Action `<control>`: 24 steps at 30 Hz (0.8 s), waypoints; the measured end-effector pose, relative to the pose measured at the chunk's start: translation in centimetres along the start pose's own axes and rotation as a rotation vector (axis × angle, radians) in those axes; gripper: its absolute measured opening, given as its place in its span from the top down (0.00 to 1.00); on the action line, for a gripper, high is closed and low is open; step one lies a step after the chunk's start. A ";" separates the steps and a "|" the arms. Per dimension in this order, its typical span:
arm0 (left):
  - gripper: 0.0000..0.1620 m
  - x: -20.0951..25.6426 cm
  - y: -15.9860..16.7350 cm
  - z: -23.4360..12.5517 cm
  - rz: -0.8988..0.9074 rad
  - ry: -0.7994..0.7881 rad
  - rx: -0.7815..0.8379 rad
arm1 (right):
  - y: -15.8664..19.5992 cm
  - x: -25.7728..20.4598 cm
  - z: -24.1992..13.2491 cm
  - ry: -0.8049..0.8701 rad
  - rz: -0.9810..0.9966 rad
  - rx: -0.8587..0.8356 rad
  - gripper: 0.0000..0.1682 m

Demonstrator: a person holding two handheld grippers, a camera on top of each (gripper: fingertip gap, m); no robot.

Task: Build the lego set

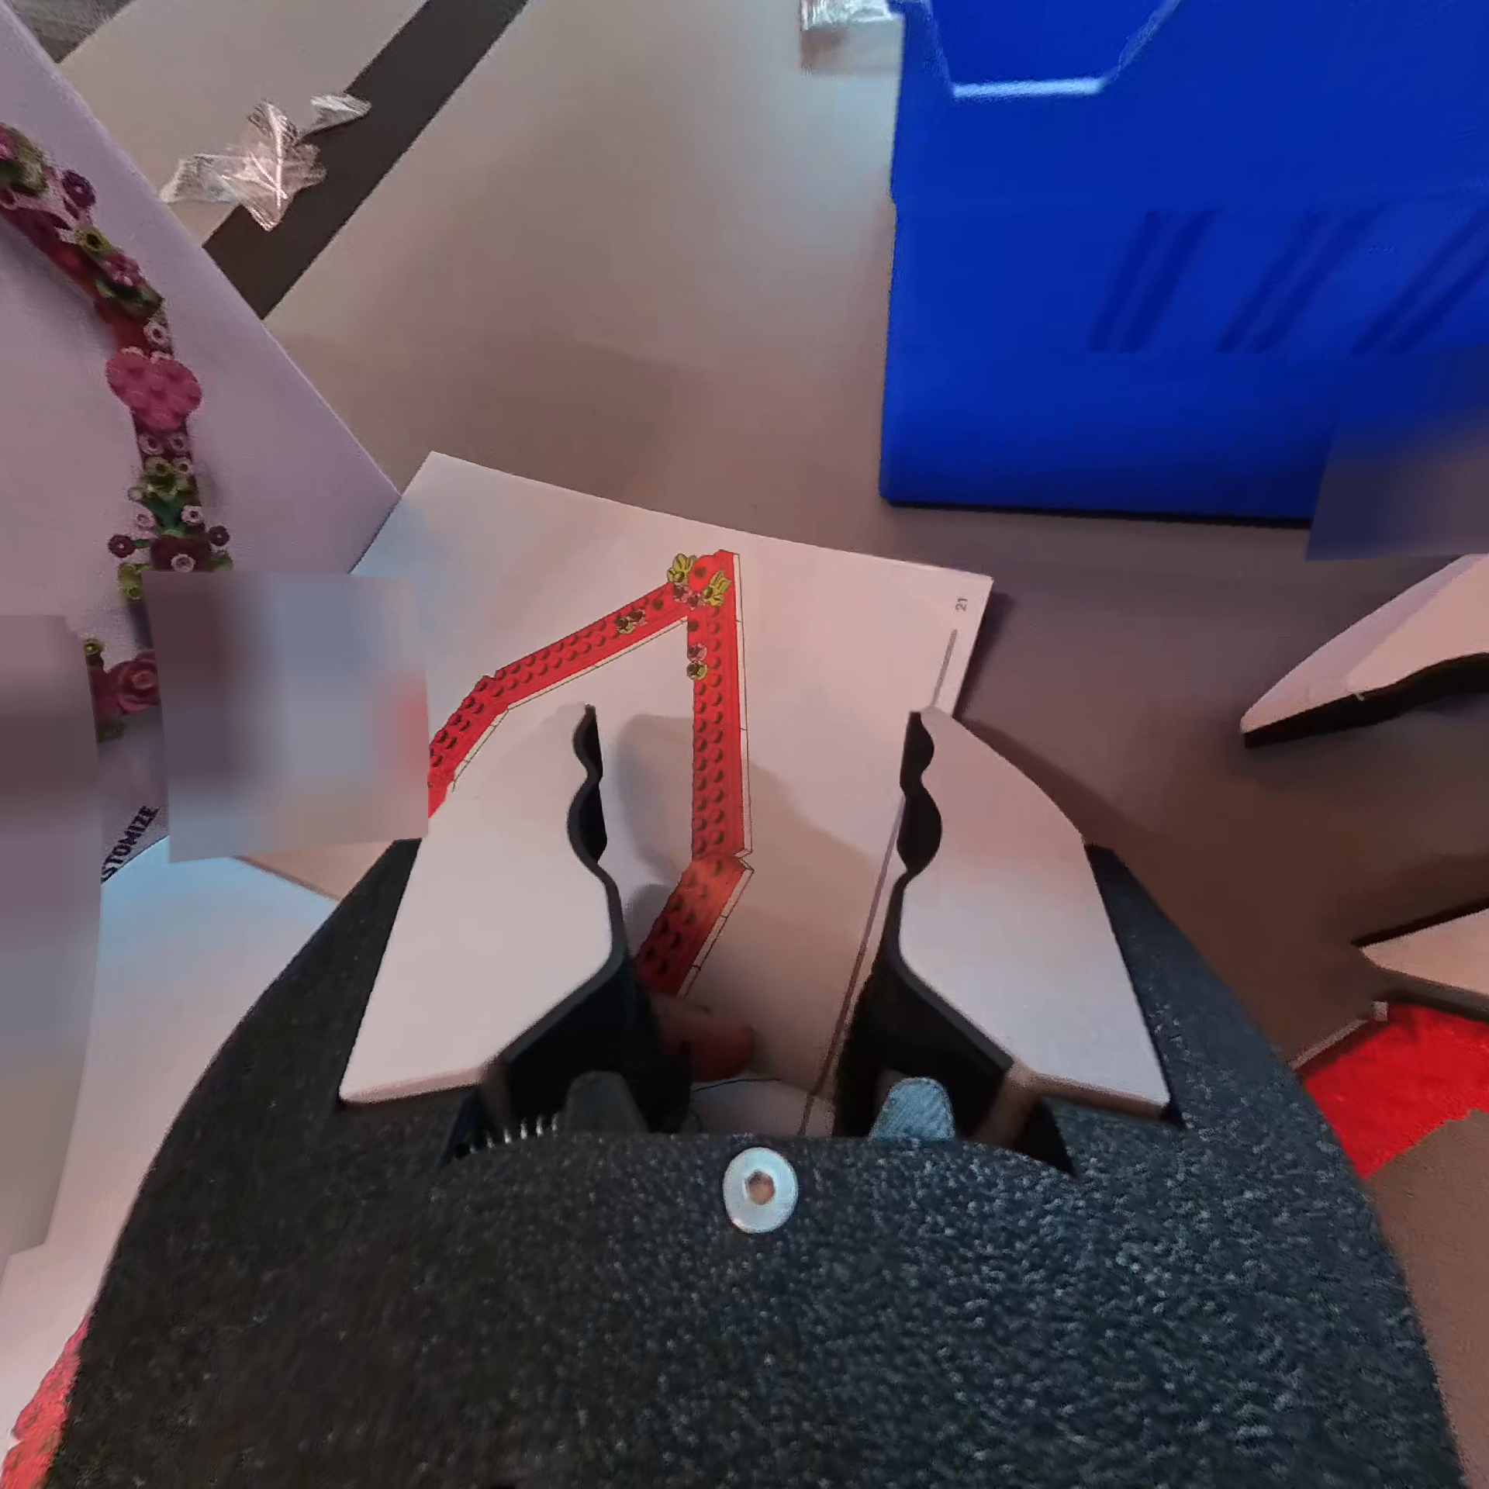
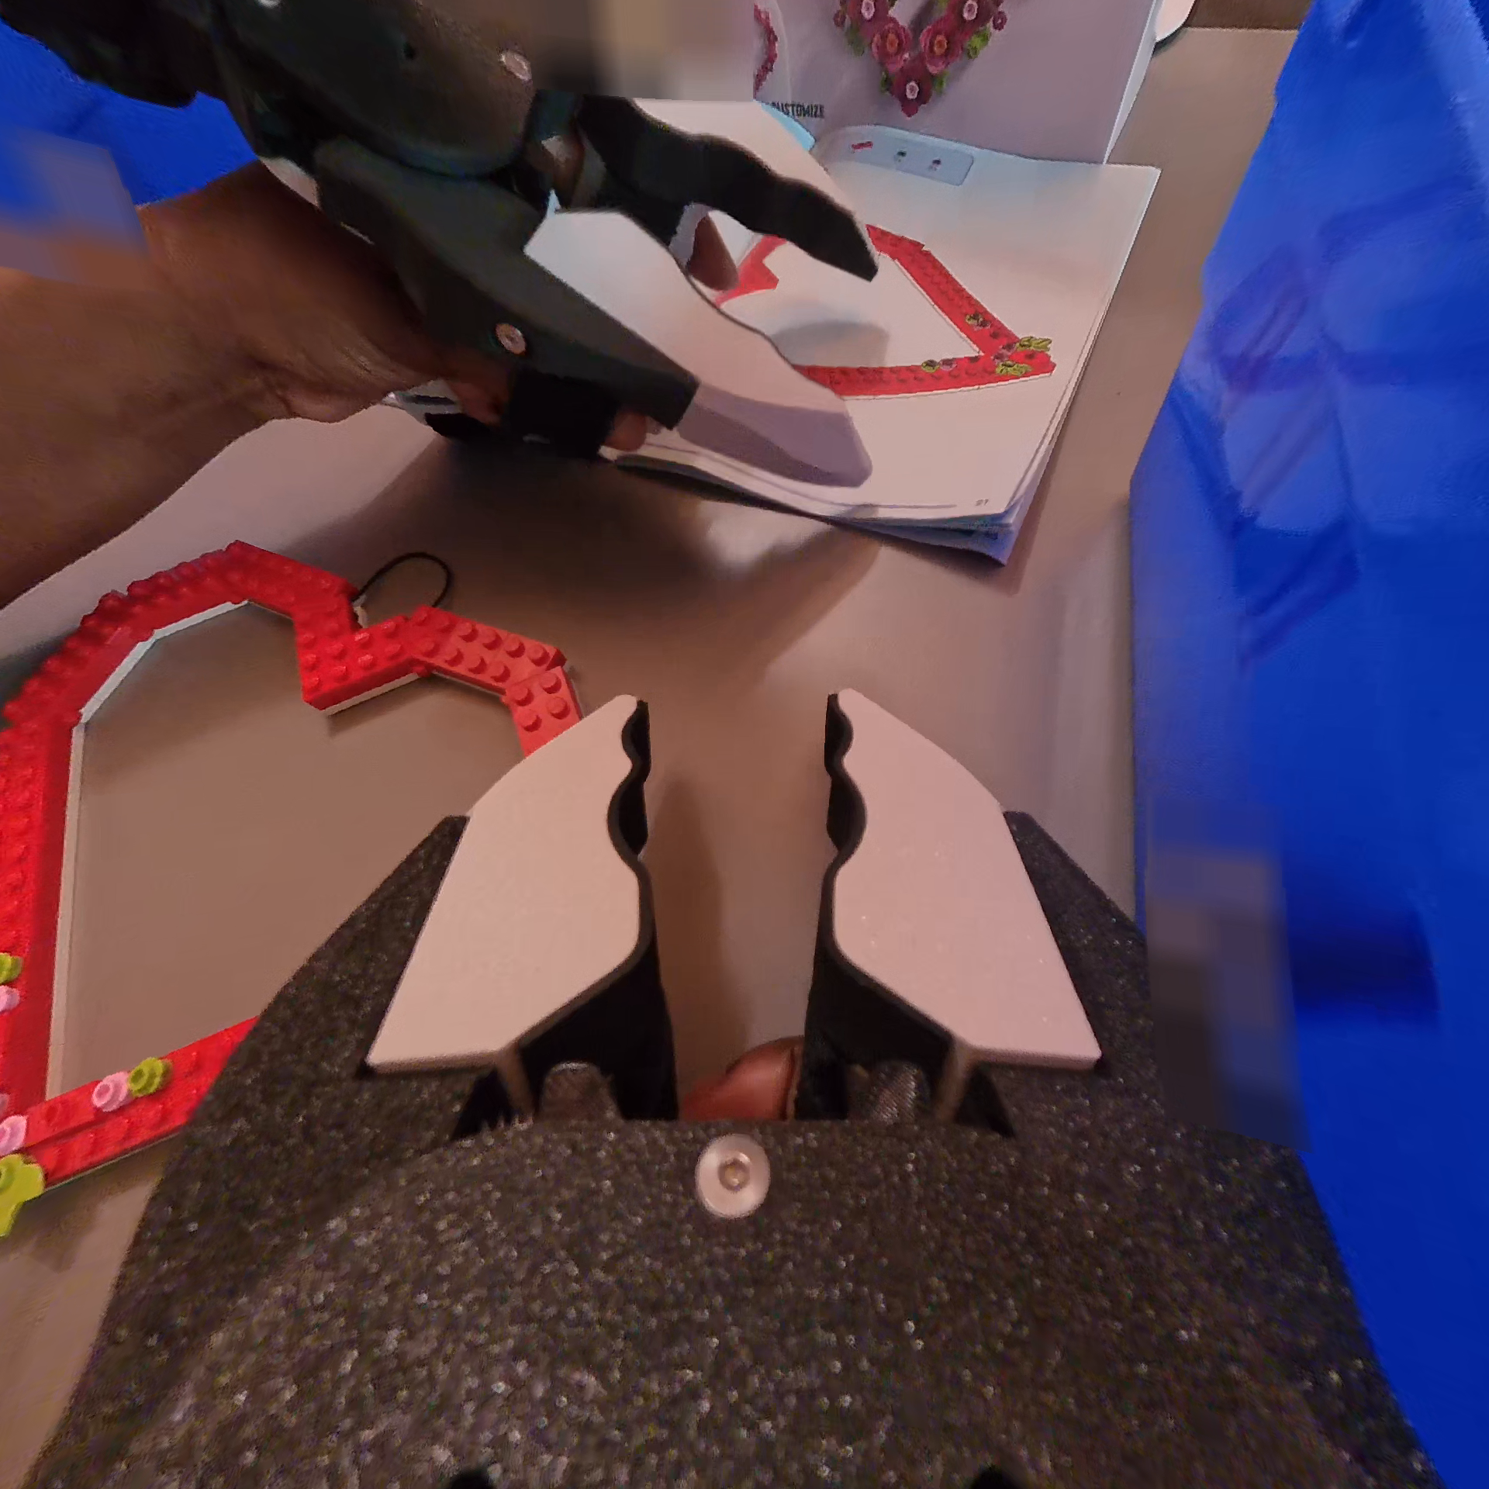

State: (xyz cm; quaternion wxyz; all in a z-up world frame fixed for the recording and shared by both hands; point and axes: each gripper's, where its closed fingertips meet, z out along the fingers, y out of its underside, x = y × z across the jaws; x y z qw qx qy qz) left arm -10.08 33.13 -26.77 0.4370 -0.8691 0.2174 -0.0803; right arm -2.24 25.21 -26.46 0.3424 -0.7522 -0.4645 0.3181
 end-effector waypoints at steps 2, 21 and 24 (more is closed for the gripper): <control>0.55 0.0 -0.1 -0.1 -0.010 0.010 0.011 | 0.1 0.0 0.0 0.001 -0.004 -0.006 0.75; 0.52 0.5 0.3 0.3 0.002 0.045 -0.032 | 0.4 -0.2 0.2 -0.002 -0.018 -0.030 0.75; 0.52 0.6 0.3 0.3 -0.003 0.053 -0.033 | 0.3 -0.1 0.1 0.000 -0.015 -0.022 0.76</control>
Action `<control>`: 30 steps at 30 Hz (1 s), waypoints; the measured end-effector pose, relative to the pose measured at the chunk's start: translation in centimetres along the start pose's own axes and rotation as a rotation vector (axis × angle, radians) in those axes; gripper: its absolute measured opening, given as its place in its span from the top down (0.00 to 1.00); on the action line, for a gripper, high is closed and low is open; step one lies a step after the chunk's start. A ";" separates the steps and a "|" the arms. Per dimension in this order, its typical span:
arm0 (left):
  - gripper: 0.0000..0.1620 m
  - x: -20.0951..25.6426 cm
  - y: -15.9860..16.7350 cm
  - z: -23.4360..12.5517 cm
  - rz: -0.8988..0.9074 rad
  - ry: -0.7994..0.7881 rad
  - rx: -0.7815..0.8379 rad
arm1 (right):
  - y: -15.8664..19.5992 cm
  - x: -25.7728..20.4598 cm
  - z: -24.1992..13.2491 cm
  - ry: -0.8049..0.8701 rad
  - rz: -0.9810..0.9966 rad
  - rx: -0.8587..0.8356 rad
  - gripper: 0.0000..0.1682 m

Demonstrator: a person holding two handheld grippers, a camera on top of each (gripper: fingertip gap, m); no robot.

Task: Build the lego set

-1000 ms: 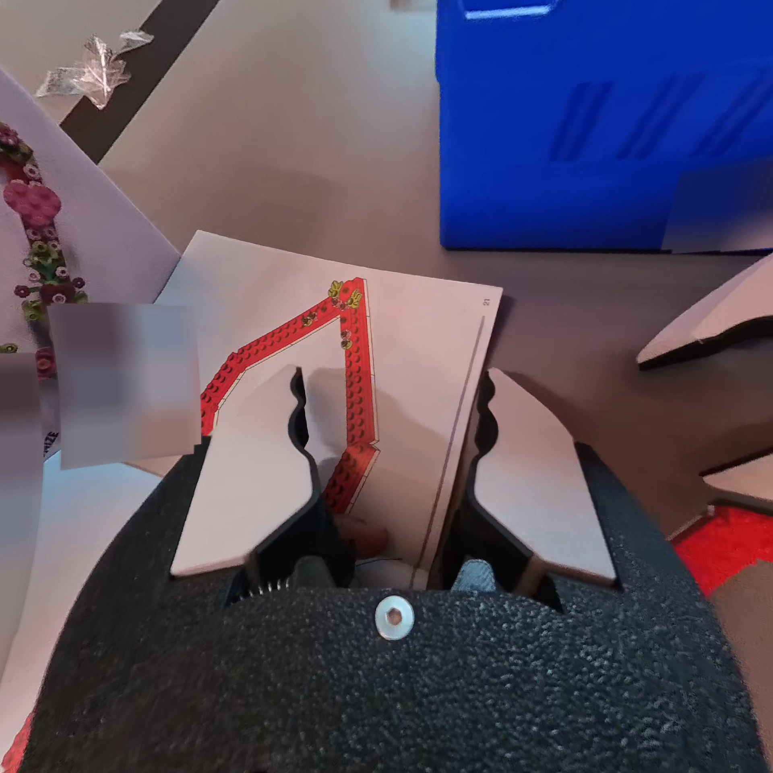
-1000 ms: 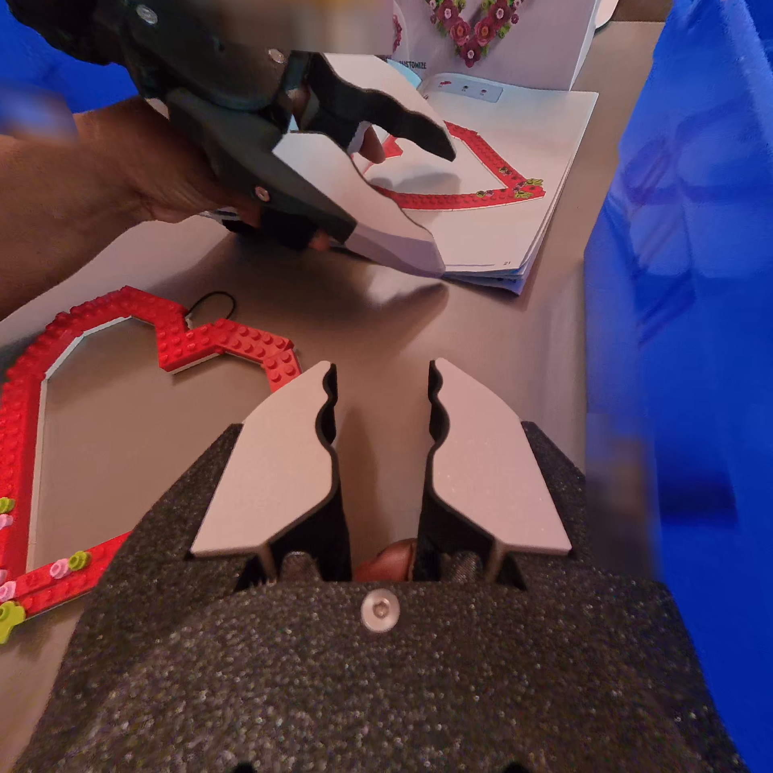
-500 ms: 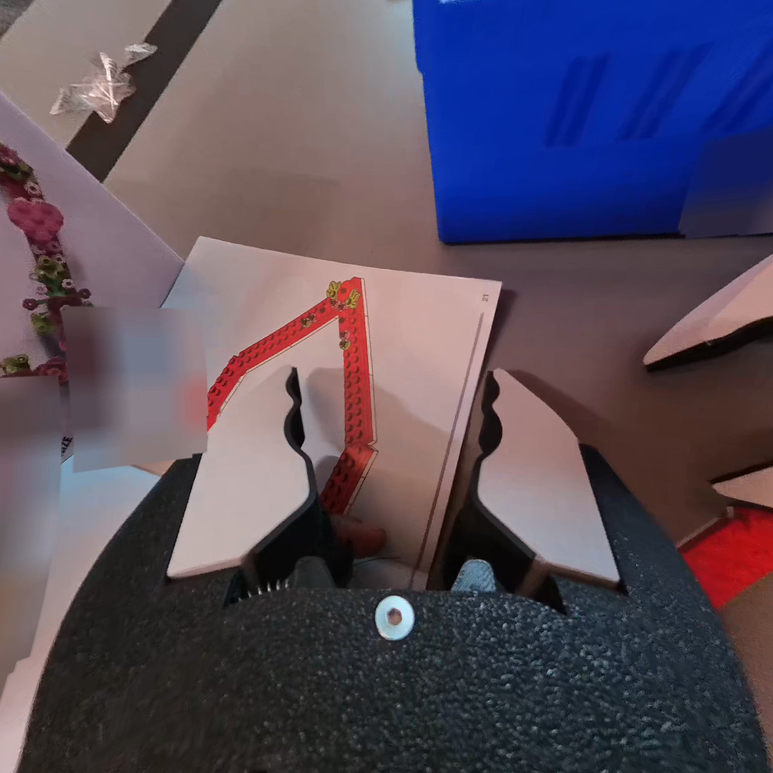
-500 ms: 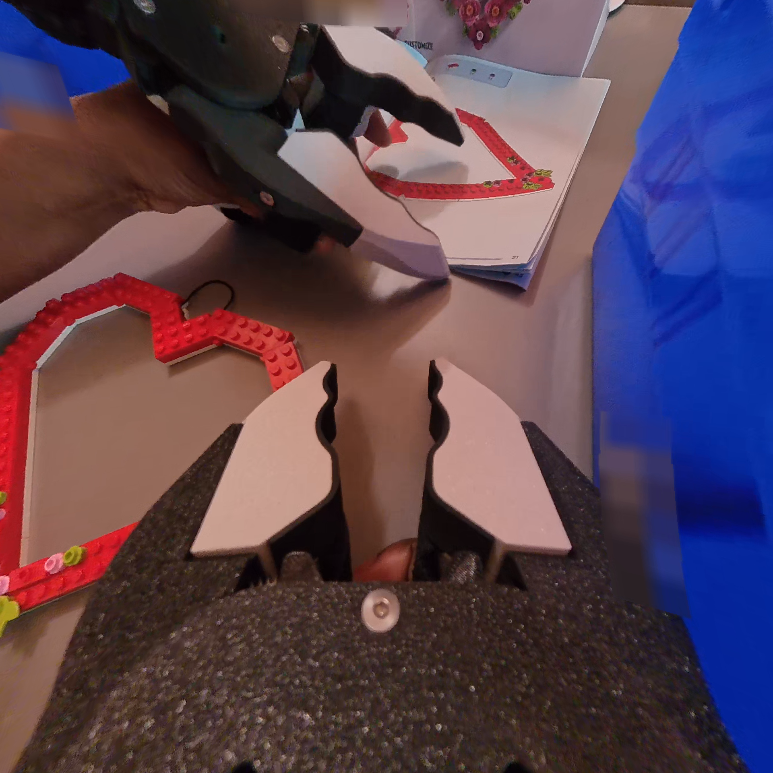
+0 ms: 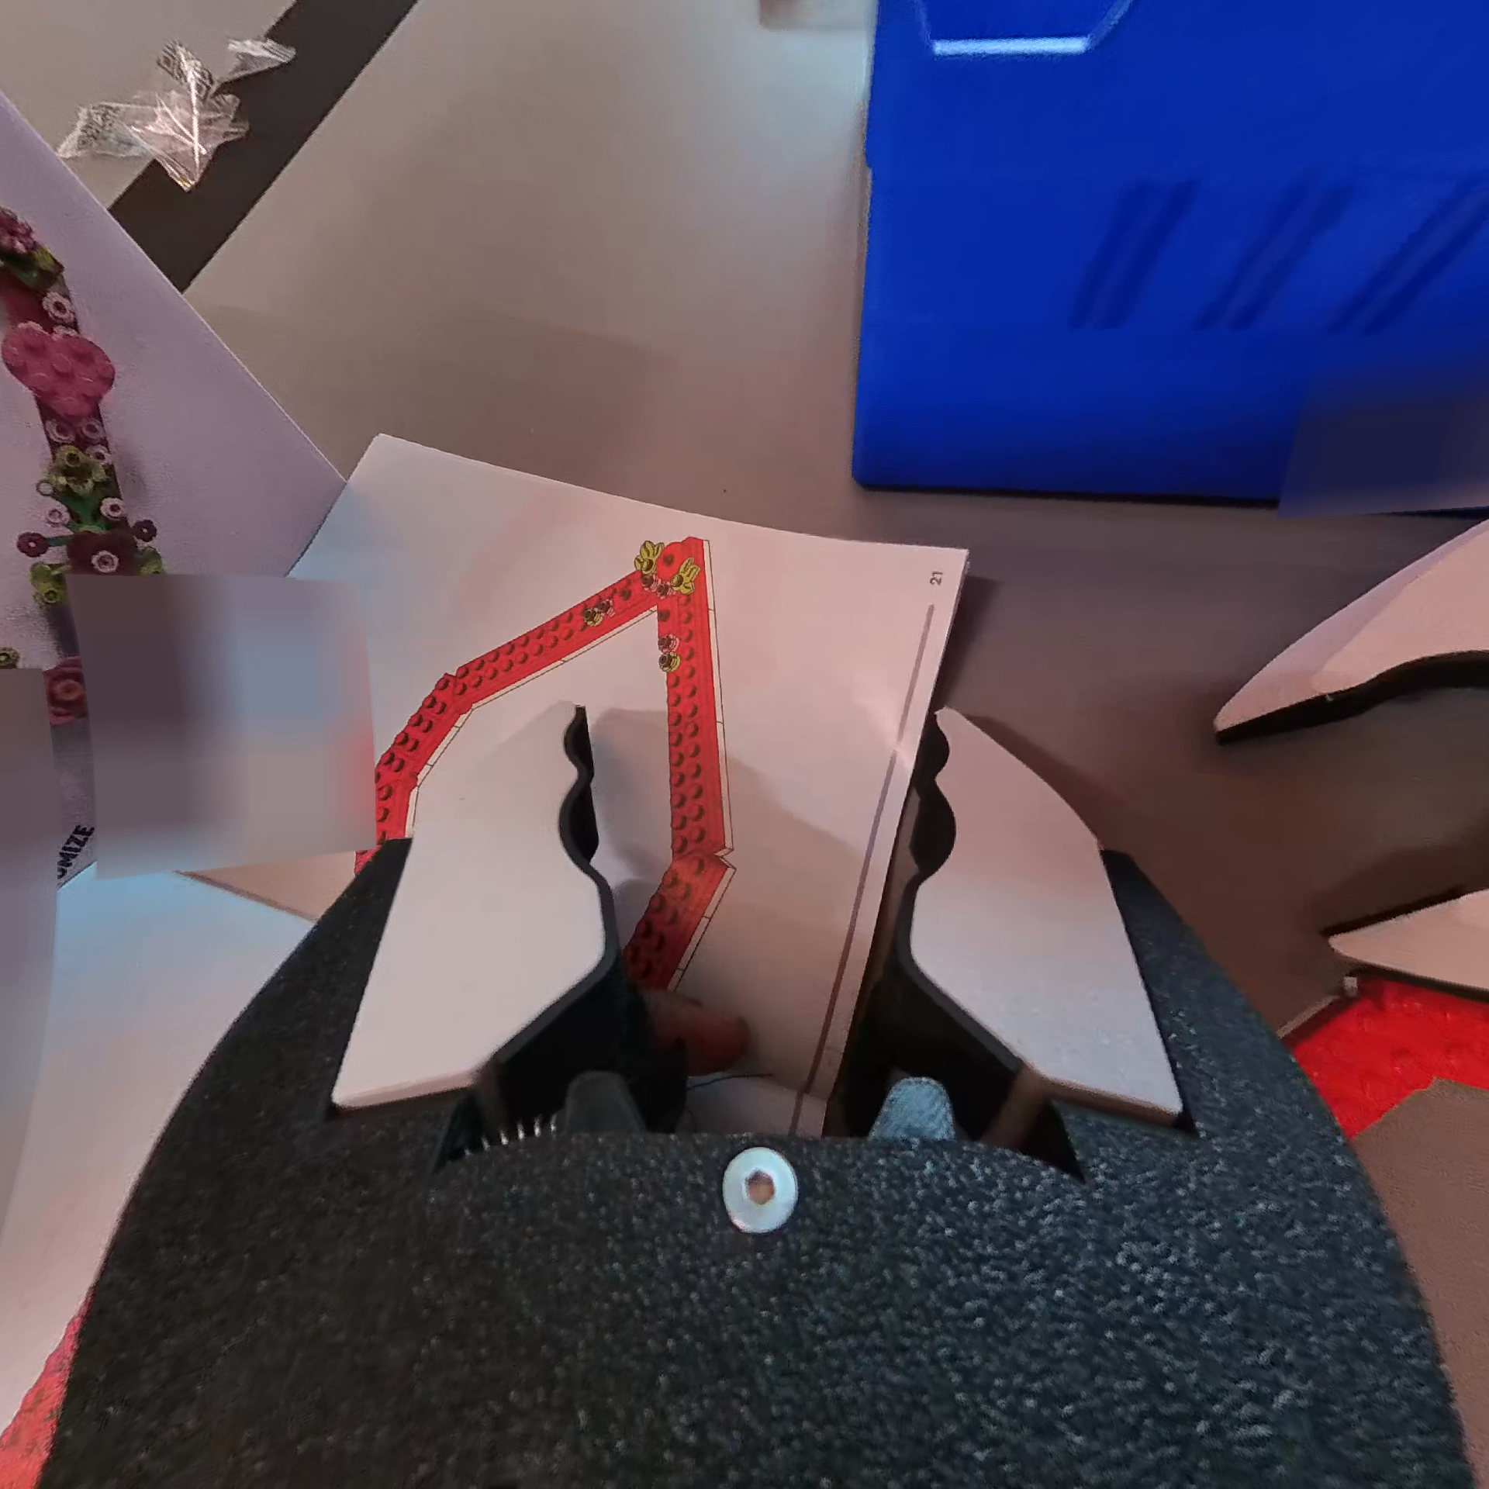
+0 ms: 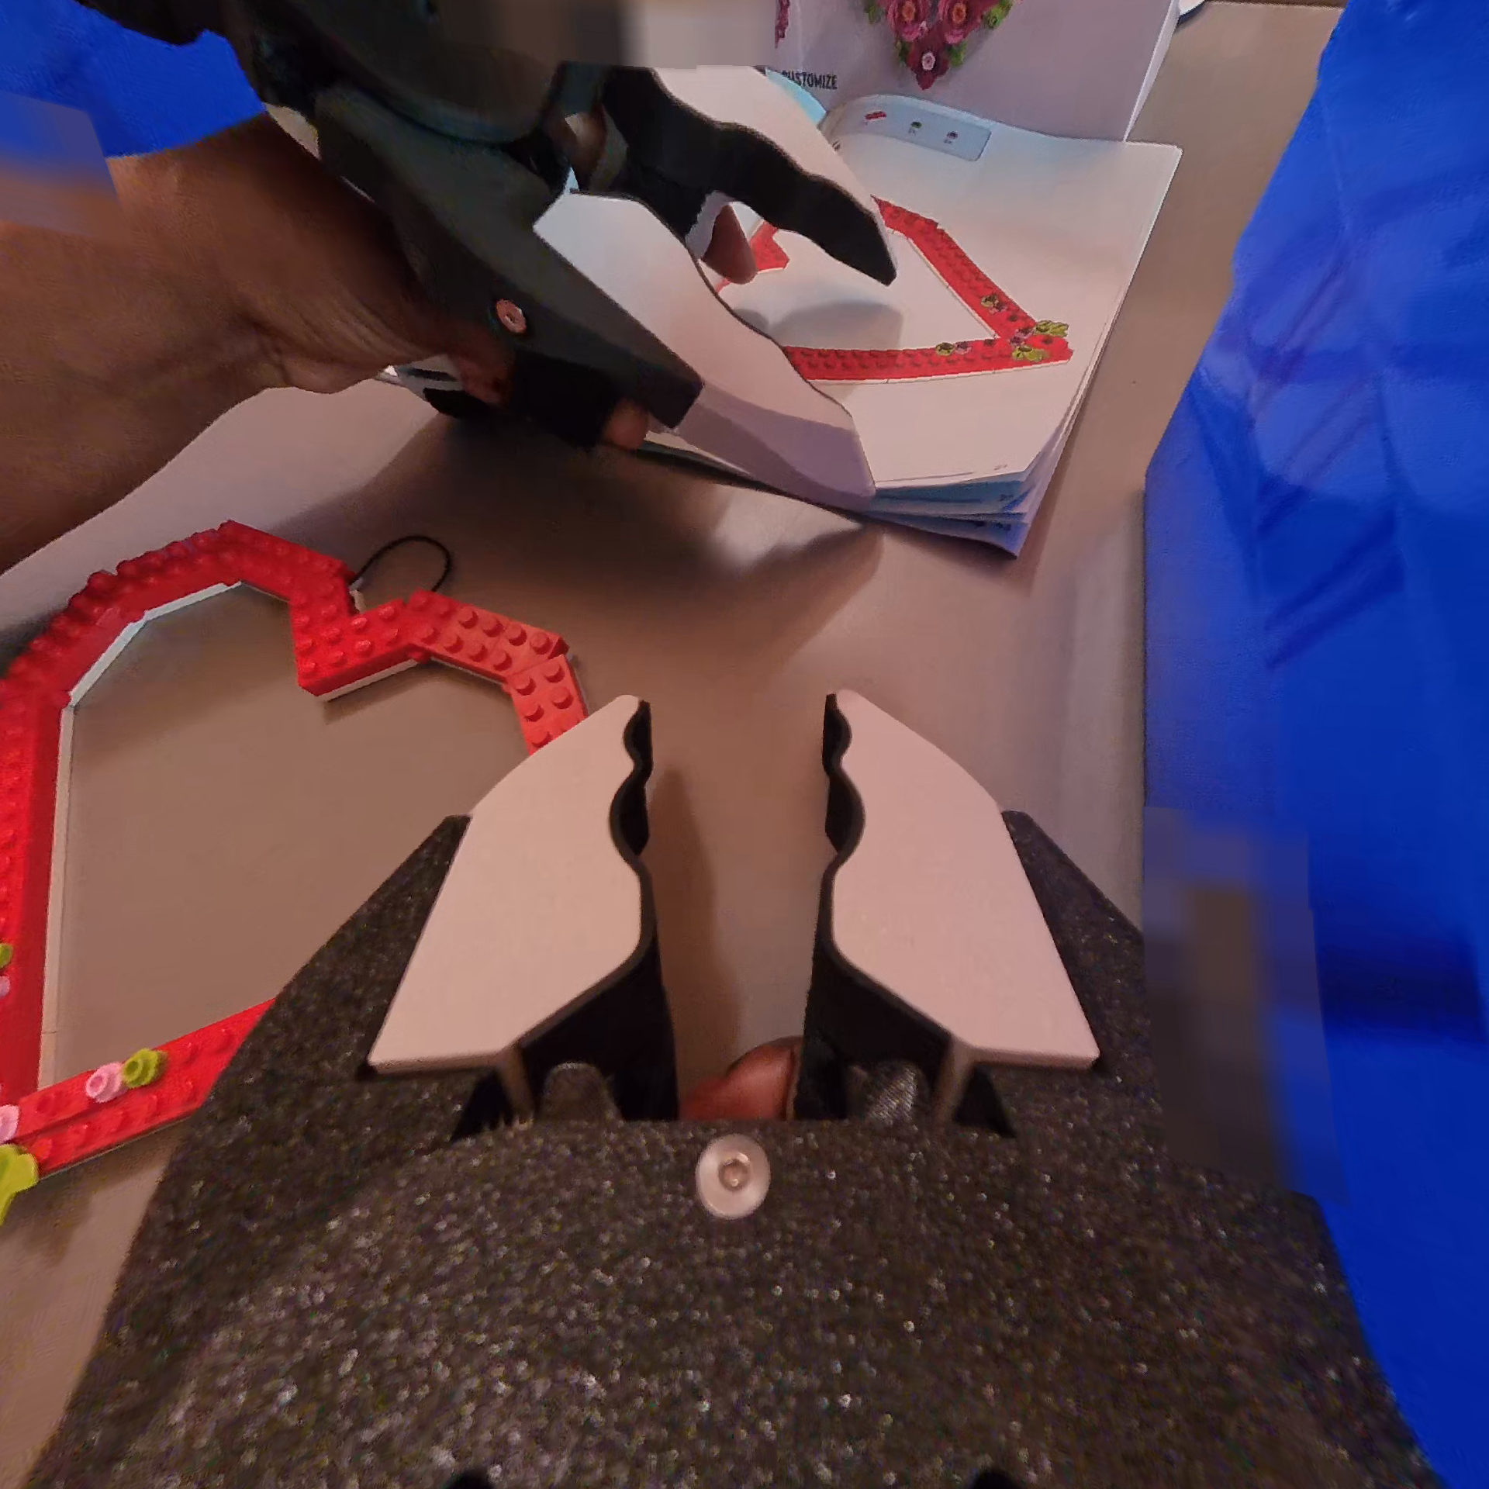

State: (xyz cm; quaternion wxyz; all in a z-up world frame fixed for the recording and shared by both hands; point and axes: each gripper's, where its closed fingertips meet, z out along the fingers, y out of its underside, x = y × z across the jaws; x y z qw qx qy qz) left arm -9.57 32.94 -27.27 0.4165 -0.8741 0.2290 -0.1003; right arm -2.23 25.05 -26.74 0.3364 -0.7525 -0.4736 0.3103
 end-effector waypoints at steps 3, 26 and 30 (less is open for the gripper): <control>0.53 0.0 -0.1 -0.1 -0.019 0.014 0.007 | 0.0 0.0 0.0 0.000 0.003 0.002 0.76; 0.55 -0.2 -0.6 -0.6 -0.093 0.059 0.057 | -6.9 2.1 2.7 0.083 0.170 0.301 0.49; 0.55 -0.1 -0.6 -0.6 -0.083 0.063 0.056 | -6.9 1.8 3.0 0.050 0.142 0.285 0.45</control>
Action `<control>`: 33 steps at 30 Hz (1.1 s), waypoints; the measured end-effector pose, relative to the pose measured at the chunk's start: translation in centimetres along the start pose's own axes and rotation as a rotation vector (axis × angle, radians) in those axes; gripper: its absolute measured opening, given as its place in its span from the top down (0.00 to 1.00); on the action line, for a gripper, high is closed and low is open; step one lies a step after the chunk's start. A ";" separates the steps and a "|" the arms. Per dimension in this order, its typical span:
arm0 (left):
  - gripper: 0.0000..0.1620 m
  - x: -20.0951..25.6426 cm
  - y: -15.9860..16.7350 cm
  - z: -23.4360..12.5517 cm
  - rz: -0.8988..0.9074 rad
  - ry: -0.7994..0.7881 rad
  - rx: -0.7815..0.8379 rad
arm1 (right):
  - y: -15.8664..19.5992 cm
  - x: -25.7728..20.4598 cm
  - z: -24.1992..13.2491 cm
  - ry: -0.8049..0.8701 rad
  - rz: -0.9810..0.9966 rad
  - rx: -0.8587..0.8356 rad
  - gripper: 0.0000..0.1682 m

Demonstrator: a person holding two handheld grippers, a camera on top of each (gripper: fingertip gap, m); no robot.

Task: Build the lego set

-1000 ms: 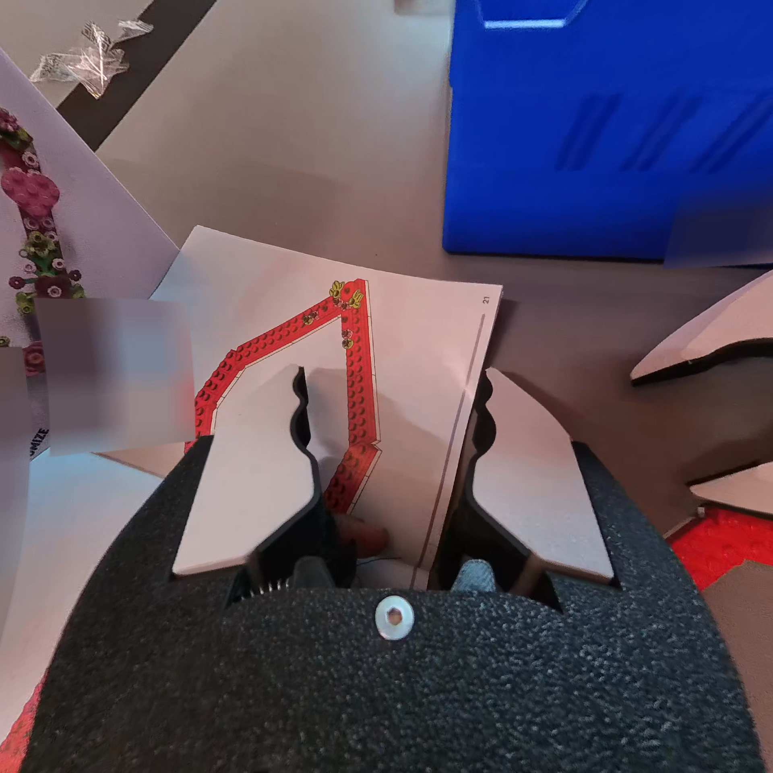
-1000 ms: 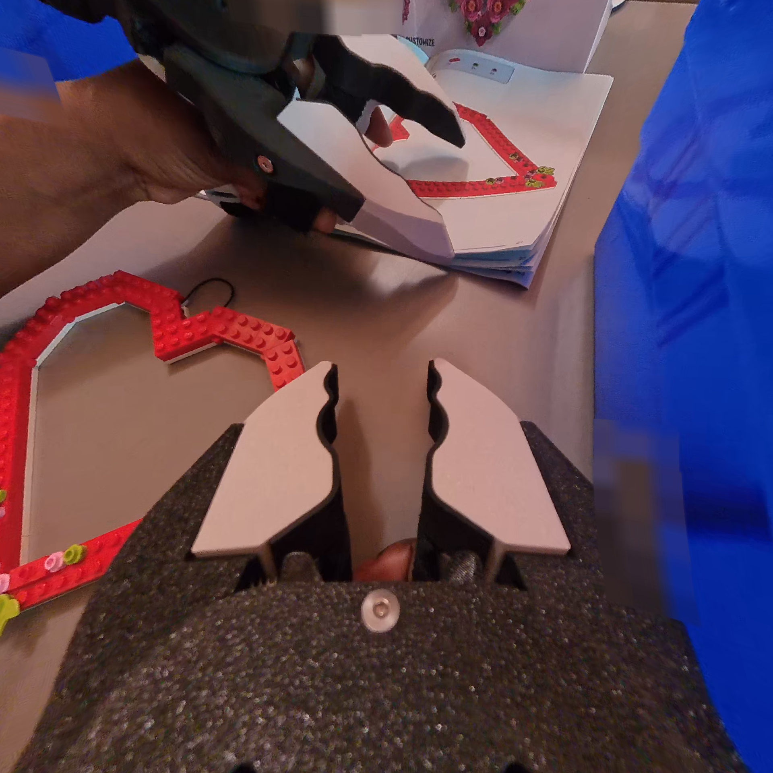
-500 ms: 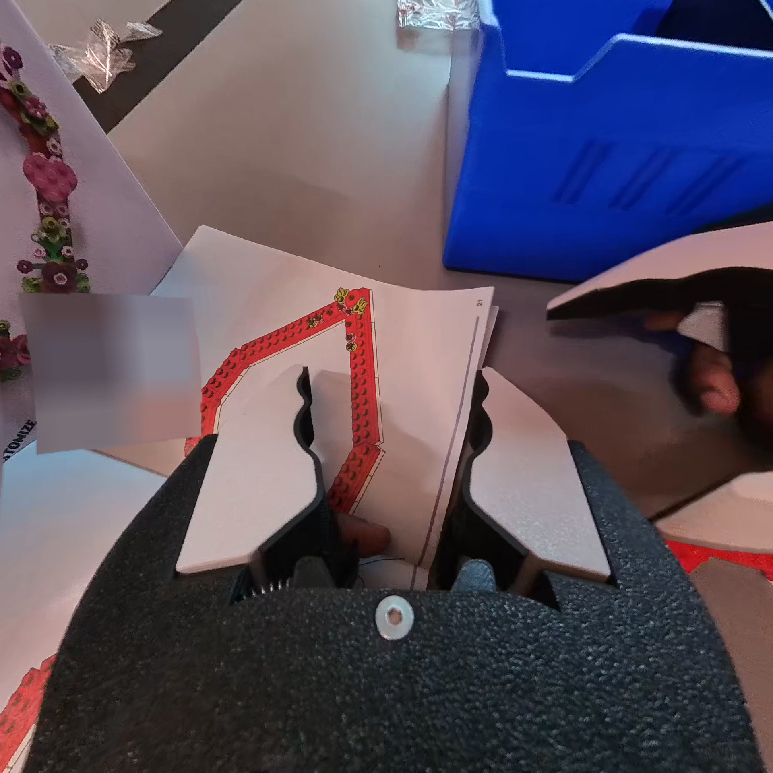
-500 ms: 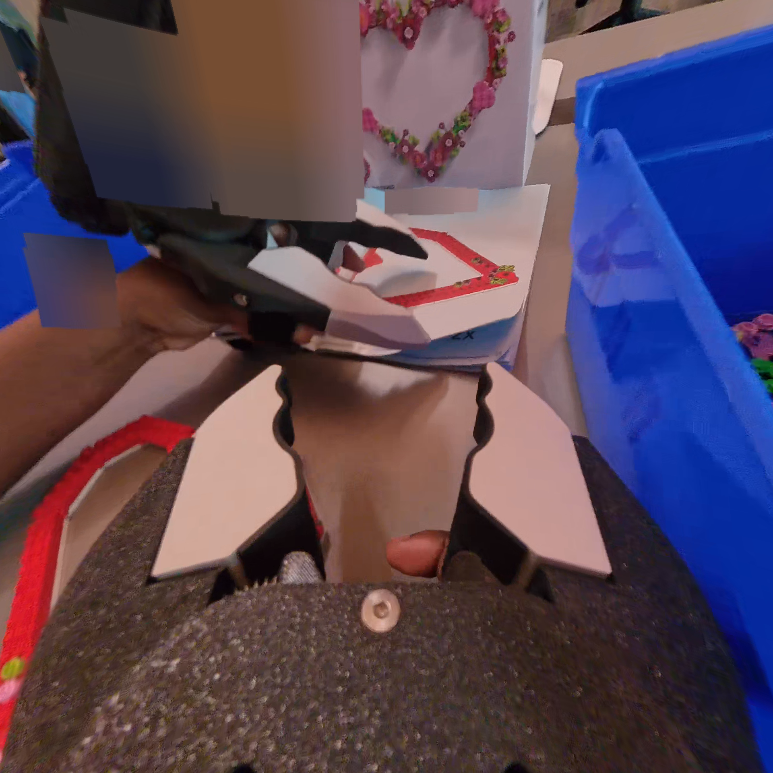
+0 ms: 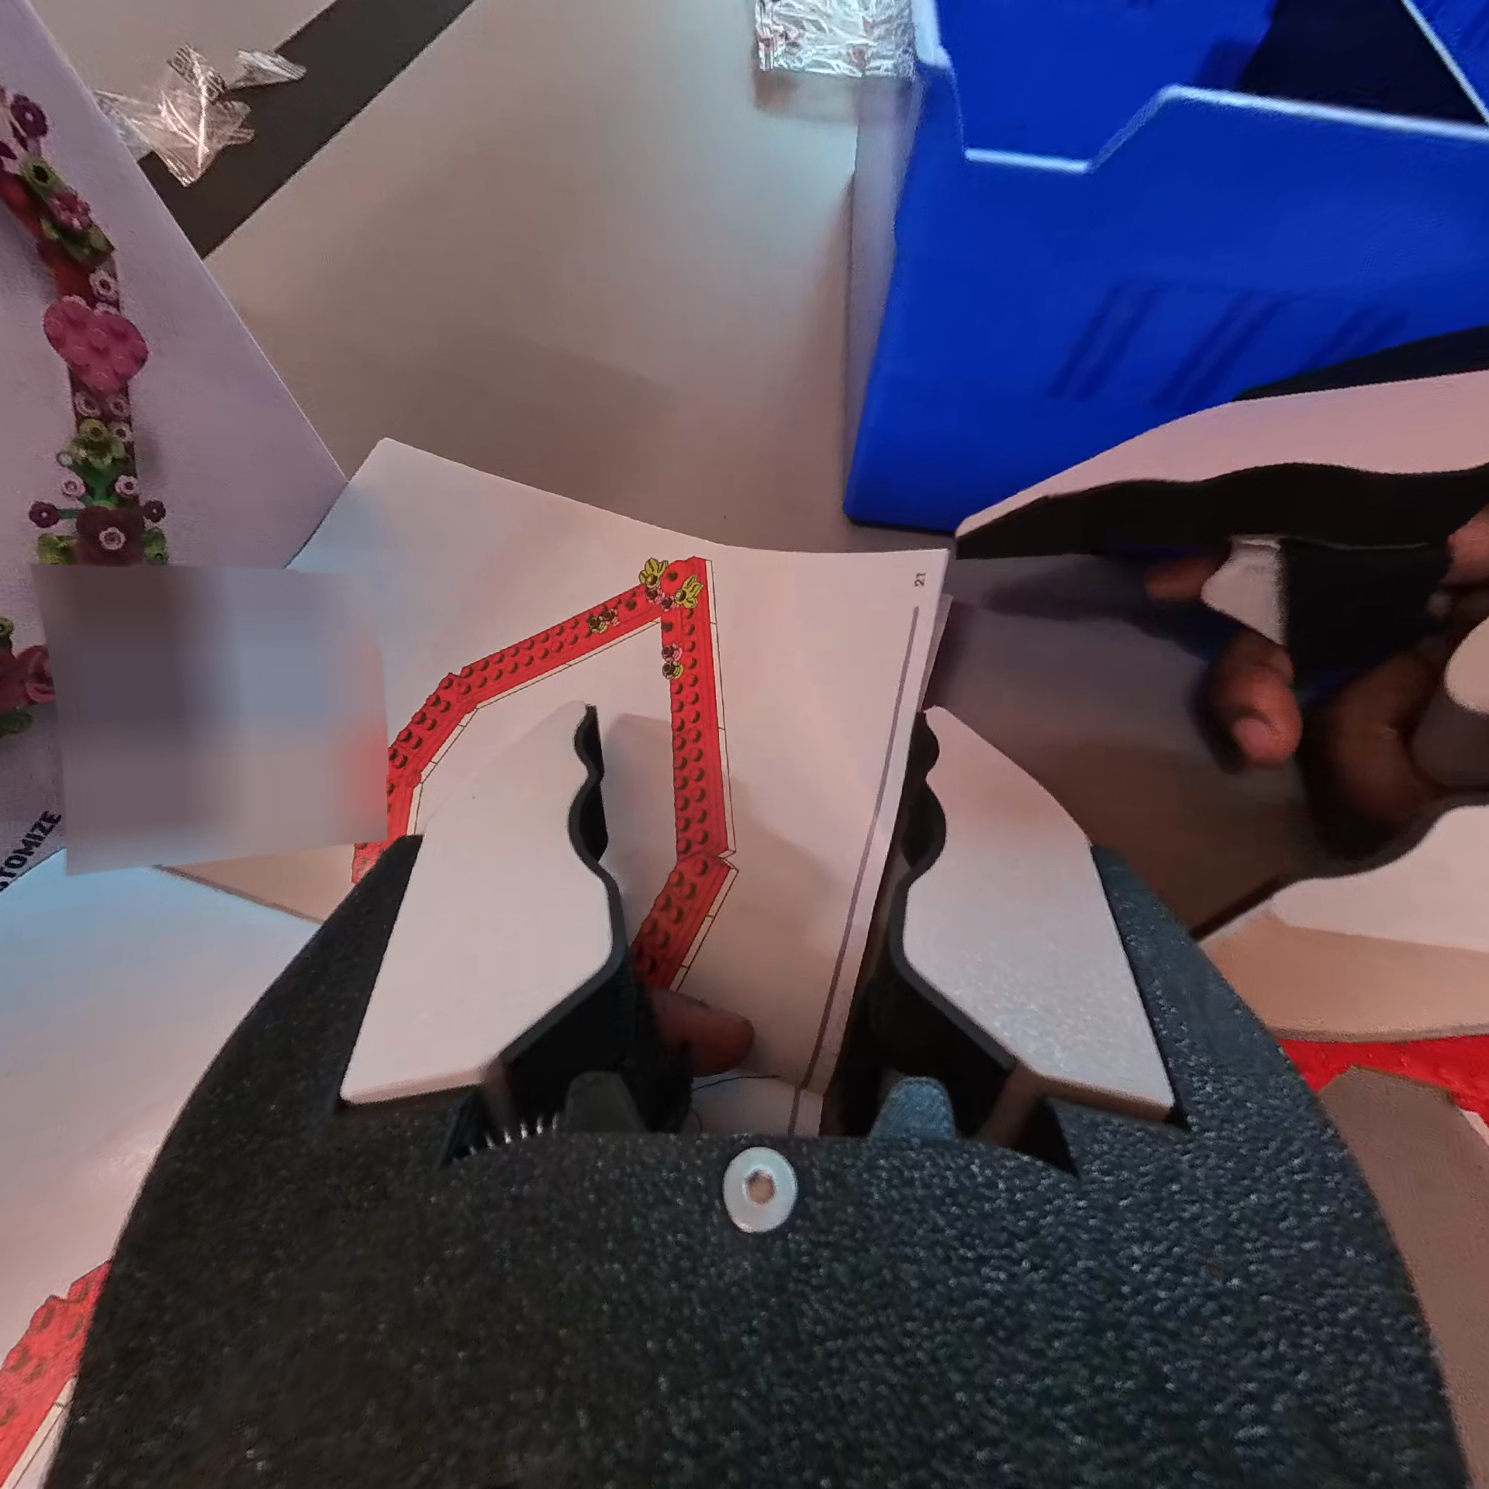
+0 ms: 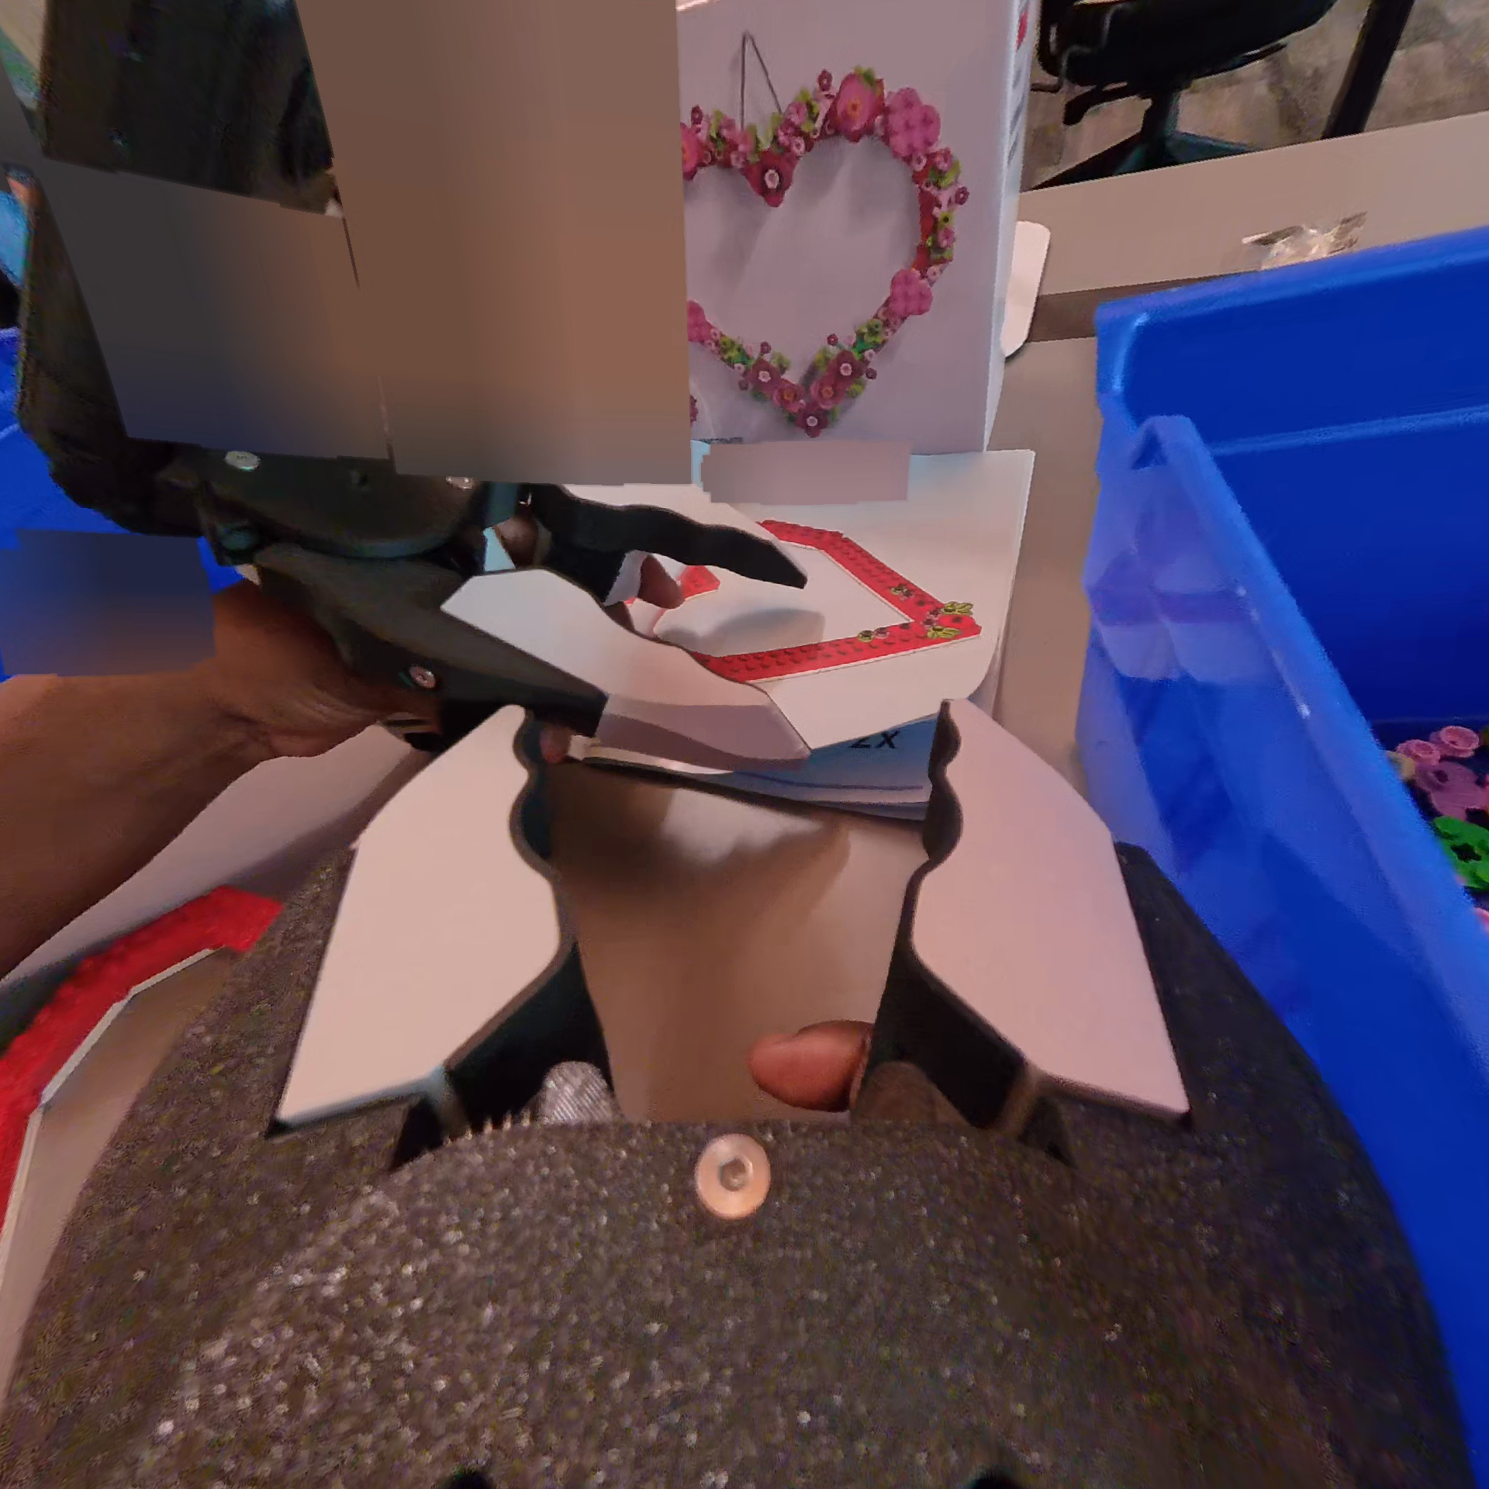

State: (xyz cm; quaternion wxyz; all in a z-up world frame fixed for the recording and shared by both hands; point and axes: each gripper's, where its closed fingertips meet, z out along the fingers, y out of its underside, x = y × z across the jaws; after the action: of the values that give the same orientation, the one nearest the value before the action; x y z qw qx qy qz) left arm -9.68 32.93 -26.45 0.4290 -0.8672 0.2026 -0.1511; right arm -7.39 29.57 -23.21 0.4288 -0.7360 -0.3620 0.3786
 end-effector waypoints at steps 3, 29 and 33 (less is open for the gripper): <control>0.56 0.0 0.0 0.0 0.001 0.002 0.002 | 0.1 -0.4 0.1 -0.035 -0.005 -0.010 0.41; 0.56 -0.1 -0.1 -0.1 -0.016 0.003 0.007 | 0.6 -0.3 0.4 -0.024 -0.118 -0.060 0.40; 0.56 -0.1 -0.1 -0.1 -0.019 0.004 0.009 | 0.5 -0.2 0.4 -0.022 -0.108 -0.056 0.40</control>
State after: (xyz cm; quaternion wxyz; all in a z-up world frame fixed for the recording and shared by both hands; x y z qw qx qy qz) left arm -9.81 32.99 -26.33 0.4310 -0.8669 0.1946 -0.1576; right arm -7.72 29.34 -23.73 0.4238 -0.7228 -0.4164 0.3529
